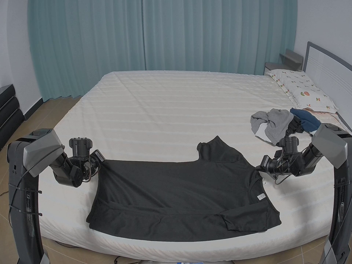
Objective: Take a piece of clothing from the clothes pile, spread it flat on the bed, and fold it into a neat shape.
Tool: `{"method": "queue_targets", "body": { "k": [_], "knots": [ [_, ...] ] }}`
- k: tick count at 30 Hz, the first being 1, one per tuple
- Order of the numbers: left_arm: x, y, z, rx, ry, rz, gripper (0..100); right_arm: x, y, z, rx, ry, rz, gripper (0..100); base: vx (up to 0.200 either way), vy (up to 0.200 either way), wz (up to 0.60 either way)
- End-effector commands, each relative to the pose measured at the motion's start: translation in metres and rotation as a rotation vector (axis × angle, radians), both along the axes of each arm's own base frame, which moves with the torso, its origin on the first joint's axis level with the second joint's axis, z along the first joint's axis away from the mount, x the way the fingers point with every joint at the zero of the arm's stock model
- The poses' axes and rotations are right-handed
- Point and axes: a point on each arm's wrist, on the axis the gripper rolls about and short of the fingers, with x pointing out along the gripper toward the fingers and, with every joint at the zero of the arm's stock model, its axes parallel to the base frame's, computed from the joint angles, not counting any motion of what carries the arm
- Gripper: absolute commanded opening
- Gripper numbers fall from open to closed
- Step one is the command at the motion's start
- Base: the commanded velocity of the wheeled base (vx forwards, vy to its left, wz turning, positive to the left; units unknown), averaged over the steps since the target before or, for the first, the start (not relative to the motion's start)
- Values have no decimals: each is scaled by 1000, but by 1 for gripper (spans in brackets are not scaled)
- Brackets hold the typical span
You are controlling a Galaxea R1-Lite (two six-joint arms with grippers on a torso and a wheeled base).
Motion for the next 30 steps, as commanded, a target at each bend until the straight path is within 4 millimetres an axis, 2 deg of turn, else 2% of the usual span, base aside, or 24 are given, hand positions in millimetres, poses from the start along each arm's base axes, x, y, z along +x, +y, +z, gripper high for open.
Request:
{"method": "queue_targets", "body": {
  "k": [1, 7, 8, 15, 18, 20, 23, 25, 30],
  "knots": [
    [-1, 1, 0, 1, 3, 1, 0, -1, -1, 5, -3, -11, -1, 0, 0, 0, 0],
    [-2, -1, -1, 1, 7, -2, 0, 0, 5, 4, -10, -21, 16, 0, 0, 0, 0],
    [-2, -1, -1, 1, 9, -2, 0, 1, 7, 5, -16, -29, 27, 100, 0, 0, 0],
    [-3, -1, -2, 1, 13, -3, 0, 22, 16, 30, -25, -127, 54, 100, 0, 0, 0],
    [-3, -1, -2, -1, 13, -3, 0, 32, 30, 35, -25, -146, 80, 100, 0, 0, 0],
    [-3, -2, -2, -1, 15, -4, 0, 43, 44, 31, -31, -141, 102, 100, 0, 0, 0],
    [-3, -1, -2, -1, 15, -4, 0, 48, 50, 30, -31, -143, 115, 100, 0, 0, 0],
    [-4, -2, -2, -3, 16, -5, 0, 58, 63, 31, -35, -125, 140, 100, 0, 0, 0],
    [-4, -1, -2, -2, 16, -2, 0, 67, 67, 23, -72, -113, 143, 100, 0, 0, 0]
  ]
}}
